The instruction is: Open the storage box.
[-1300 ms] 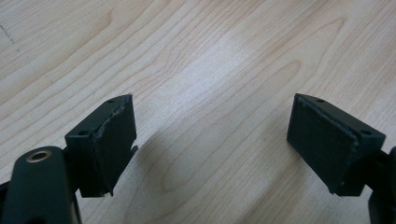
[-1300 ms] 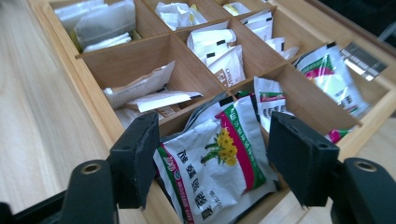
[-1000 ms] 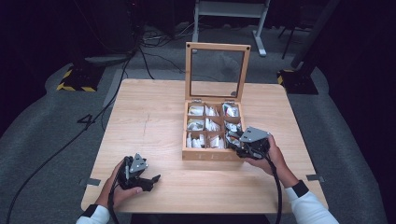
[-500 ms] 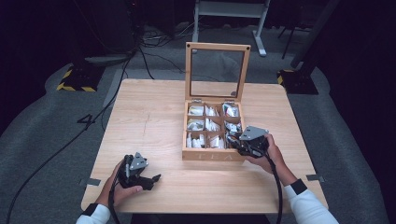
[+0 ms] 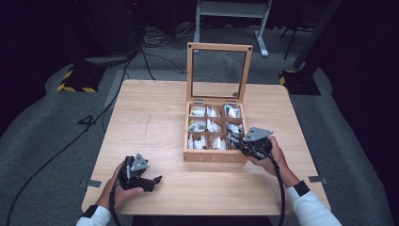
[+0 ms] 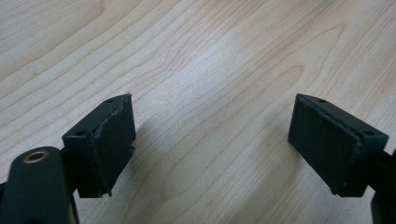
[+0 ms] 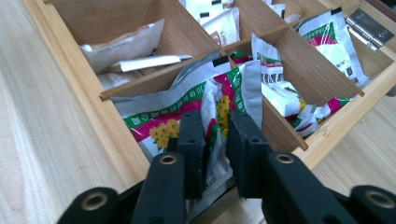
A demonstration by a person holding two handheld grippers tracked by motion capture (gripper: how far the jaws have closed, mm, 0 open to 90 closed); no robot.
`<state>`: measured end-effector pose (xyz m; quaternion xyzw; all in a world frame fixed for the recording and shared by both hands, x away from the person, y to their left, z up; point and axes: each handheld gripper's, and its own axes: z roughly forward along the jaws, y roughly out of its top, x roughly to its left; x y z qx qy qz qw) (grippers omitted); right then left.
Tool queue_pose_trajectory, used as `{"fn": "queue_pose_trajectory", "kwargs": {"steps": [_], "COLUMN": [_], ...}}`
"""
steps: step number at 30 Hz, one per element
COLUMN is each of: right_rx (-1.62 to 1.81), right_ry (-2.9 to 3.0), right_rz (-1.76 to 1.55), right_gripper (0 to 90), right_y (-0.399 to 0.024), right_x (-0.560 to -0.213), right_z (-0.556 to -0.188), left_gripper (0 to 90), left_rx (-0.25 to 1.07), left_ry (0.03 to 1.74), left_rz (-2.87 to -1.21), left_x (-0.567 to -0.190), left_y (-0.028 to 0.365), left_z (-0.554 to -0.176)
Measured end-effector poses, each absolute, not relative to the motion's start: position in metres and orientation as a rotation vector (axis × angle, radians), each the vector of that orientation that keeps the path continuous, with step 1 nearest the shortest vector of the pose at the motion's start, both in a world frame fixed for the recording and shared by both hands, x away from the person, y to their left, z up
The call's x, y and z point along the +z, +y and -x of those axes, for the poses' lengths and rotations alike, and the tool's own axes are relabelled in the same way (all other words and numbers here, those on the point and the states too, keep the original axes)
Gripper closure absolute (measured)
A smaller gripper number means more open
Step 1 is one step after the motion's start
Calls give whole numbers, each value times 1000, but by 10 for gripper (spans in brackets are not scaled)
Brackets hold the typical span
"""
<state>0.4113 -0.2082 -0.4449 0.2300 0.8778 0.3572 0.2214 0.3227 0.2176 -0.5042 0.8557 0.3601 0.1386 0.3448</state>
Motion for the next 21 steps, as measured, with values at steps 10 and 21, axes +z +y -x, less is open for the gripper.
{"fn": "queue_pose_trajectory", "kwargs": {"steps": [10,21], "right_rx": [1092,1190], "right_ry": [2433,2410], "right_rz": [-649,-660], "right_gripper": [867,874], "right_y": [-213,-220], "right_x": [-441,-437], "right_z": [-410,-409], "left_gripper": [153,153], "left_rx": [360,358], "left_ry": [933,933], "left_rz": [-2222,-2224], "left_x": [-504,-504], "left_y": [218,218], "left_z": [-323,-323]}}
